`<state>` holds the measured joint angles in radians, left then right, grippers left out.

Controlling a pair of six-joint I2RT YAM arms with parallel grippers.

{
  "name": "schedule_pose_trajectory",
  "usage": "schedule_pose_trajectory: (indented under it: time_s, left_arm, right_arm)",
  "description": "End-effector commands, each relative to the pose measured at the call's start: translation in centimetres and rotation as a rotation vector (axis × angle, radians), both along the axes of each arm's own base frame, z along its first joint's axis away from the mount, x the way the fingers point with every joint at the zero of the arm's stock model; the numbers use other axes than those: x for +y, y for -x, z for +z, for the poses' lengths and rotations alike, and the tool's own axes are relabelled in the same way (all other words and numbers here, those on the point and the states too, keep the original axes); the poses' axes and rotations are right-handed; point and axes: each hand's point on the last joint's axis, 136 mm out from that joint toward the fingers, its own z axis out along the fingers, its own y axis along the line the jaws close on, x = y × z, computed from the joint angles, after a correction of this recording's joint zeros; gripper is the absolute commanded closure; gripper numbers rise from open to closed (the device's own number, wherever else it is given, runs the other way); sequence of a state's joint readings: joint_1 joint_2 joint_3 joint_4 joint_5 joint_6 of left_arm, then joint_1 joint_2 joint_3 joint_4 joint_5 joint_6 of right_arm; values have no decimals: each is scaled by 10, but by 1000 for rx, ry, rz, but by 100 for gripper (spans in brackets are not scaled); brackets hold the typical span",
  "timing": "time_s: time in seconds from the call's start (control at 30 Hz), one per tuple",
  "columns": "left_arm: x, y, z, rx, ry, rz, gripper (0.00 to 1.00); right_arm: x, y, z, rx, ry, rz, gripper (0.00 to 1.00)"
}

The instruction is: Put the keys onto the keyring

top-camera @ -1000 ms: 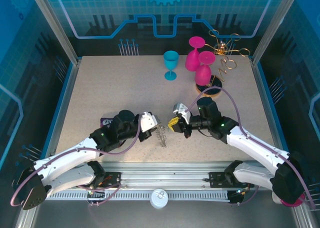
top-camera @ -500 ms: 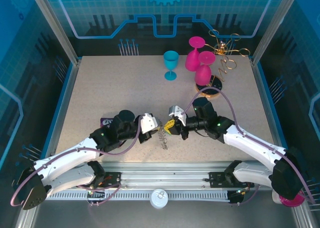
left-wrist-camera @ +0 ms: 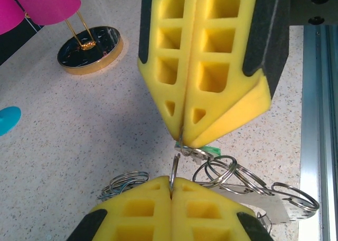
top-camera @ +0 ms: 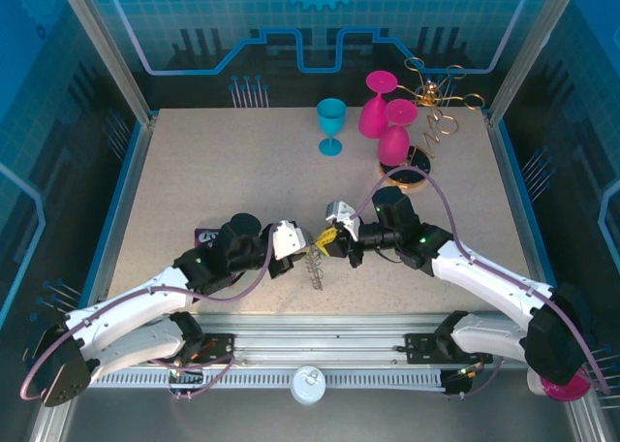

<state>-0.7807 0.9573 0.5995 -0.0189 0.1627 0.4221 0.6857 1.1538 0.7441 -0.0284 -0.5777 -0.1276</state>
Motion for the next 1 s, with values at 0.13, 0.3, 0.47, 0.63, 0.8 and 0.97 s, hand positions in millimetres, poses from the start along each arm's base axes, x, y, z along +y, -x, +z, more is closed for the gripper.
schedule_pose_trajectory:
  time_s: [0.13,0.3,0.47,0.63,0.8,0.97]
  left_arm:
    - [-6,1,20,-42,38,-39,100]
    - [-6,2,22,-46,40,-43,100]
    - [-6,5,21,-48,40,-60,100]
    - [-5,6,21,-64,30,-69,100]
    - [-4,5,21,-85,21,-66,100]
    - [-3,2,28,-125,39,-52,100]
  right_arm:
    - [9,-3,17,-29,-37,2,100]
    - [9,-8,13,-25,-21,-20,100]
    - [6,-21,7,-15,20,-98,100]
    - [2,-30,3,-1,56,-153,100]
    - [2,-33,1,20,69,-174,100]
    - [6,-34,-1,55,74,-168,100]
